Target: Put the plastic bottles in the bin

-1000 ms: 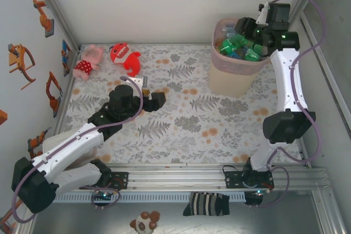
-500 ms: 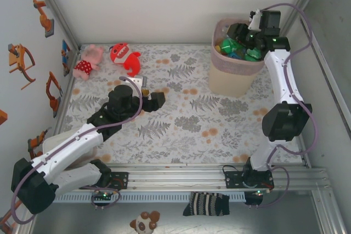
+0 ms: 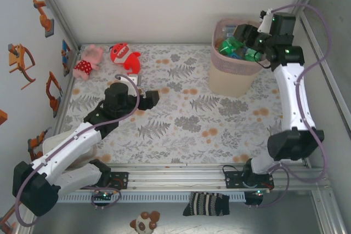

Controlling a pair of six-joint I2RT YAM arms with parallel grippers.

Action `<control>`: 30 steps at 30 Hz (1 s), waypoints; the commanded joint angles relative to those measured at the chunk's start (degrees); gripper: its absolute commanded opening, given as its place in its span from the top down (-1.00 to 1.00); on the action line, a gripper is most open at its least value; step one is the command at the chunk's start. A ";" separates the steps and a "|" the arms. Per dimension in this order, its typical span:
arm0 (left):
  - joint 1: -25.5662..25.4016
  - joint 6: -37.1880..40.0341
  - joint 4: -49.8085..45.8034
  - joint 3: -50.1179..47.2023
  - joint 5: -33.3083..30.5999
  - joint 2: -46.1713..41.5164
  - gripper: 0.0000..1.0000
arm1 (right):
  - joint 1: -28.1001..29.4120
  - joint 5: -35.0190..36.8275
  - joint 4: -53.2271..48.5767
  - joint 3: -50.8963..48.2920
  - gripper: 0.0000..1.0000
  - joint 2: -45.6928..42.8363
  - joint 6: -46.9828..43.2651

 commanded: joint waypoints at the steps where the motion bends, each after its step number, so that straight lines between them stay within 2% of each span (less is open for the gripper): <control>1: 1.92 5.45 -4.30 2.59 -1.17 -0.76 -0.74 | 0.12 4.17 -2.83 -5.01 -0.24 -5.94 -4.83; 4: 4.37 8.55 -6.95 2.86 -3.06 -0.95 -0.83 | 0.16 6.95 -3.72 -10.96 -0.31 -11.52 -7.58; 6: 5.84 10.14 -8.72 3.01 -5.25 -0.88 -0.98 | 0.12 9.37 -3.87 -15.18 -0.38 -15.24 -9.05; 8: 7.58 11.26 -9.78 2.88 -7.30 -0.93 -0.94 | 0.17 11.25 -3.45 -19.75 -0.52 -18.30 -10.52; 9: 8.61 11.90 -9.93 2.62 -7.95 -0.99 -0.93 | 0.15 11.94 -2.92 -22.33 -0.61 -19.78 -11.53; 11: 10.37 12.87 -10.07 2.08 -9.71 -1.02 -0.93 | 0.13 13.04 -0.89 -27.24 -0.98 -22.34 -13.06; 17: 16.70 14.87 -7.07 -1.35 -15.82 0.58 -0.94 | 0.24 20.10 11.56 -44.56 -0.99 -27.54 -14.16; 21: 20.82 17.36 -1.45 -4.67 -18.00 2.05 -0.93 | 0.19 21.43 24.59 -56.62 -0.99 -27.67 -21.58; 27: 22.19 22.84 12.78 -12.37 -20.51 7.04 -0.94 | 0.28 25.99 46.34 -70.49 -0.99 -22.81 -25.89; 30: 23.40 23.94 23.53 -16.74 -18.71 9.93 -0.94 | 0.29 28.33 56.37 -74.75 -0.99 -18.81 -25.61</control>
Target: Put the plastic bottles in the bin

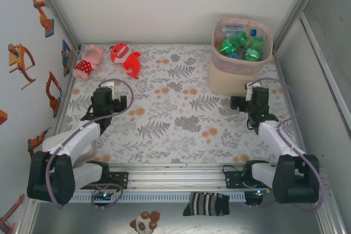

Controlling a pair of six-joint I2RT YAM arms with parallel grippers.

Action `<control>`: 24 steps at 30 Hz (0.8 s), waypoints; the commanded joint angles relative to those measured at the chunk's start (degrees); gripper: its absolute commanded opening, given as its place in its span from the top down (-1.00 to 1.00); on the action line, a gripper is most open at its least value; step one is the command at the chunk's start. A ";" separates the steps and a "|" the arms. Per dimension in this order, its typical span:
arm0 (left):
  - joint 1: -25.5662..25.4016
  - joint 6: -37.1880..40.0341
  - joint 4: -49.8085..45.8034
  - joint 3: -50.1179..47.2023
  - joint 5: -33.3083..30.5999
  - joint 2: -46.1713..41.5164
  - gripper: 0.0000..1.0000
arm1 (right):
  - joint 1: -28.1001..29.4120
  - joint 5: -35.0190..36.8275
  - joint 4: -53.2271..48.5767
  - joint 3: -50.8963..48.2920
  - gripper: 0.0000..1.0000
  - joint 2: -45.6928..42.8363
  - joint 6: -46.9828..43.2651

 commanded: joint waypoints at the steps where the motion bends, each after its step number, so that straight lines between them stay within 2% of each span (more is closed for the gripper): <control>1: 1.70 3.54 15.50 -3.58 0.61 2.34 -0.94 | 0.28 4.79 18.85 -3.33 -0.99 3.06 -1.86; 5: 4.70 4.52 28.24 -7.27 5.34 7.25 -0.94 | 0.26 6.64 30.01 -6.75 -0.99 7.08 -2.03; 7: 6.80 4.04 34.45 -8.40 9.67 10.48 -0.94 | 0.09 9.62 32.16 -6.79 -0.99 9.44 -0.77; 9: 7.75 4.27 36.37 -7.73 11.30 12.54 -0.94 | -0.13 11.00 35.61 -7.51 -0.99 12.05 0.23; 12: 10.17 2.54 36.88 -6.67 14.97 15.31 -0.94 | -0.22 9.73 39.03 -8.33 -0.99 13.31 1.27; 17: 12.48 2.41 49.46 -10.48 22.46 21.37 -0.94 | -0.29 7.70 49.09 -10.39 -0.99 20.57 0.93; 19: 12.74 2.74 46.73 -9.54 23.94 20.79 -0.94 | -0.36 6.54 52.04 -10.50 -0.99 22.80 0.31; 20: 12.84 3.25 44.09 -8.57 24.93 20.54 -0.94 | -0.27 6.29 49.33 -9.81 -0.99 21.99 0.48; 21: 13.24 2.72 45.53 -8.71 25.51 21.19 -0.94 | -0.51 5.73 49.43 -9.48 -0.99 22.40 0.27; 24: 13.37 1.84 42.60 -7.43 23.15 21.02 -0.94 | -0.96 5.67 48.80 -9.15 -0.97 22.35 0.84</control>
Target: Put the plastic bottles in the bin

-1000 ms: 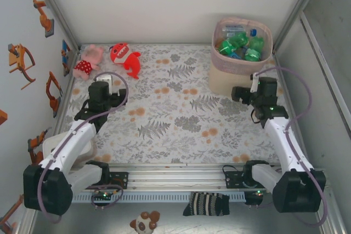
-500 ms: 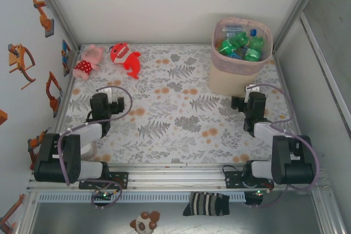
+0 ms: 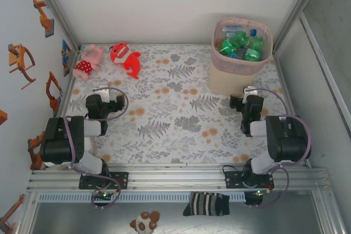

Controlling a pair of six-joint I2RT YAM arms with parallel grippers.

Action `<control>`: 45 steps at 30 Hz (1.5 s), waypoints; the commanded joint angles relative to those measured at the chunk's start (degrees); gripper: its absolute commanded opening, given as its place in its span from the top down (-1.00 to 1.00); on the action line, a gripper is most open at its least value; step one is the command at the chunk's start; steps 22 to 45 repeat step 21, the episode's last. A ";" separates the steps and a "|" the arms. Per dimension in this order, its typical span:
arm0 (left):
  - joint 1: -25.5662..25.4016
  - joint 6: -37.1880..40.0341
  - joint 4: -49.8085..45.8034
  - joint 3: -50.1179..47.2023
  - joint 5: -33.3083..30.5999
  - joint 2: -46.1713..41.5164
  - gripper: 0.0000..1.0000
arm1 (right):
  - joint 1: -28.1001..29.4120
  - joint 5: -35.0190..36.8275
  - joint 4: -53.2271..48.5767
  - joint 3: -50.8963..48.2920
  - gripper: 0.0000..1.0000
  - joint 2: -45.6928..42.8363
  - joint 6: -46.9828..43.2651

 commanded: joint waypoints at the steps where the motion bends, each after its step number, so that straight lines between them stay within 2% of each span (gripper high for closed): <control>1: 0.61 -1.46 0.43 1.84 0.23 0.17 -0.94 | -0.72 -0.06 4.16 0.69 -0.99 -0.18 0.87; 45: 0.55 -1.70 0.30 1.88 -0.27 0.04 -0.94 | -1.87 -2.43 2.12 1.80 -0.99 -0.14 1.66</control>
